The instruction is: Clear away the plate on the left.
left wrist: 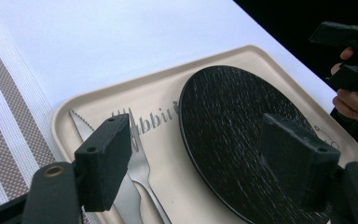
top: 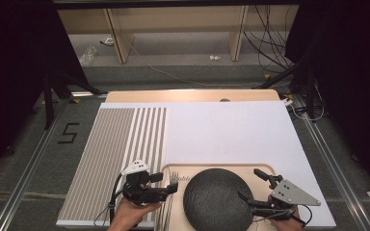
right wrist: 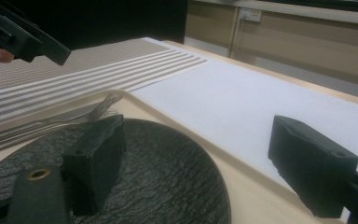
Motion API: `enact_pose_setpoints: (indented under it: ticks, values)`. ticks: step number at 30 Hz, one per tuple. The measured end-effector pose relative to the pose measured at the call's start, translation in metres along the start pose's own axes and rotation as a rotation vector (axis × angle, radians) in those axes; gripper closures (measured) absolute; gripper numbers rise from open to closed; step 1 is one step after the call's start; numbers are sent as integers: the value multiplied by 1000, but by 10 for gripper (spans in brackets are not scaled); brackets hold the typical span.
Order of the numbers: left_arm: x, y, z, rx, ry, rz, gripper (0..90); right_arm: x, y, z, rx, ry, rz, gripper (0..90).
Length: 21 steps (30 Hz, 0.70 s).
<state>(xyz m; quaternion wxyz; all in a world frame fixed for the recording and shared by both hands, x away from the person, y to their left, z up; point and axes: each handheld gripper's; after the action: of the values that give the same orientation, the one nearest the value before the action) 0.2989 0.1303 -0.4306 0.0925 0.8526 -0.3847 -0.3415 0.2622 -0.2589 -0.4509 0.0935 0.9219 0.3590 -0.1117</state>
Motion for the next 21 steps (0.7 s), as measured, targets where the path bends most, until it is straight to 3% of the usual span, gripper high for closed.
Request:
enact_pose_setpoints:
  ticks: [21]
  values:
    - [-17,-2,3,158,152,12,220,0,0,0,-1,1,0,199]
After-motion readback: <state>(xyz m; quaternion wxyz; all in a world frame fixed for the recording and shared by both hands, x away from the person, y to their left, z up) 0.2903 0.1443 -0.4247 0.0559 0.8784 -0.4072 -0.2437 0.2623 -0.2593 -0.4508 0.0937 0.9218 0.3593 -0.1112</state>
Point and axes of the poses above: each handheld gripper's, and its own axes: x roughly forward along the jaws, z roughly out of its underside, y roughly to its right, and after that the axes turned 2 degrees about -x, right-handed
